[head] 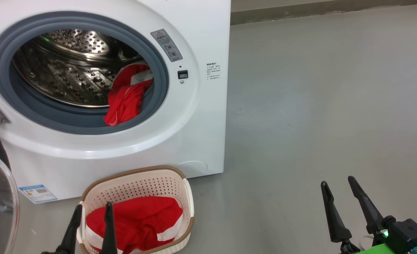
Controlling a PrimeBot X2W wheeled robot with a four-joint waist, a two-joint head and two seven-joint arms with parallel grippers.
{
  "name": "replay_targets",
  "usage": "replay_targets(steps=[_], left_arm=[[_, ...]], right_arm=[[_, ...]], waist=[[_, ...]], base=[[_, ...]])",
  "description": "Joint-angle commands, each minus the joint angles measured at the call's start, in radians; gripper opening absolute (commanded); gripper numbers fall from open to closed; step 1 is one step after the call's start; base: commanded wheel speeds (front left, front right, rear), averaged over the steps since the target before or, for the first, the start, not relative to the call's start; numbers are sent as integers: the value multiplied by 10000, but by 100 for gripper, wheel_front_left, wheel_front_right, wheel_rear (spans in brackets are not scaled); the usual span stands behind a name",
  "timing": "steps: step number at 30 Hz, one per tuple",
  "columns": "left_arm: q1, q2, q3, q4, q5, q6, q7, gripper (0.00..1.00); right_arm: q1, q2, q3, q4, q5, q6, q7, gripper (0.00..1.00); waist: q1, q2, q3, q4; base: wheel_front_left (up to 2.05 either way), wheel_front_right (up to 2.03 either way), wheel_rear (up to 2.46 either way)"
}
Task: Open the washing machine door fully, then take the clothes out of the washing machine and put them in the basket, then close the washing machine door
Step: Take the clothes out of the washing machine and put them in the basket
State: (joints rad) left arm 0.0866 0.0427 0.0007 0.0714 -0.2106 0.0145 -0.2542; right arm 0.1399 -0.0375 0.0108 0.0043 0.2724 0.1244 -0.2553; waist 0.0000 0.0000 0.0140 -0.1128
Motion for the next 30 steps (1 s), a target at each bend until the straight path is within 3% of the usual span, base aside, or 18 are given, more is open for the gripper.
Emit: replay_targets(steps=[1,15,30], left_arm=[[-87,76,283,-311,43,101,-76,100],[-121,112,217,-304,-23,189,-76,100],[-512,89,147,-547,-29,314,-76,100]], right_arm=[[-198,-127,207,-279,-46,63,-65,100],[-201,-127,193,-378,-29,63,-65,100],[-617,-127,346,-529,35,63,-65,100]], waist=[[0,0,25,-34],[0,0,199,-58],[0,0,1151,187]], base=[[0,0,0],[0,0,0],[0,0,0]])
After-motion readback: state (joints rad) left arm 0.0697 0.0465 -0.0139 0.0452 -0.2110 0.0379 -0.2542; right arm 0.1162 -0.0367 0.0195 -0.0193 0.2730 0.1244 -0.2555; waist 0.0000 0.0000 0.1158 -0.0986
